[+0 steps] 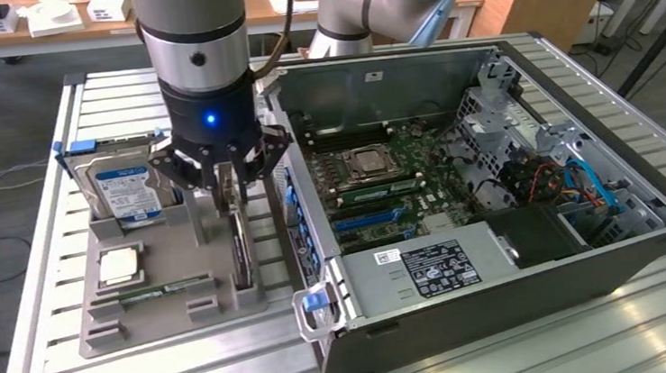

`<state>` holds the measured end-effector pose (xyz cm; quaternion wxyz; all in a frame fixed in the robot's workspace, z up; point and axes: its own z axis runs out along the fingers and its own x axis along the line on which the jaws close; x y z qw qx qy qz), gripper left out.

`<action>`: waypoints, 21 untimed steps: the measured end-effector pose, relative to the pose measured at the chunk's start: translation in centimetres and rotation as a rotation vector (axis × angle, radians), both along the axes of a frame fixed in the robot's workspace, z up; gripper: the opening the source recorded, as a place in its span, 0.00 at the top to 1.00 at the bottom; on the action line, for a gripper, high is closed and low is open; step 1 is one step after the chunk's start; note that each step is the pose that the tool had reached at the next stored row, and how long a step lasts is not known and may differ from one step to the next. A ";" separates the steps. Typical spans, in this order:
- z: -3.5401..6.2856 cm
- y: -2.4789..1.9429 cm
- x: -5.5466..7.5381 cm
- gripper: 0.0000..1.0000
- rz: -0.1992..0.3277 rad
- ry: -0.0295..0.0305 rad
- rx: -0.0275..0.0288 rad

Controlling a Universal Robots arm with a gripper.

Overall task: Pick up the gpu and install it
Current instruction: 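Pick up the gpu and move the gpu toward the slot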

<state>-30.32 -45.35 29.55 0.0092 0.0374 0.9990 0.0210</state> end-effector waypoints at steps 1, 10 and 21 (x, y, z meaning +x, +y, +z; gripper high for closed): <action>-0.18 0.00 0.0 0.64 0.000 0.0000 0.0000; -1.77 0.00 0.0 0.64 0.000 -0.0001 -0.0001; -1.85 -0.40 0.0 0.64 0.000 0.0002 -0.0007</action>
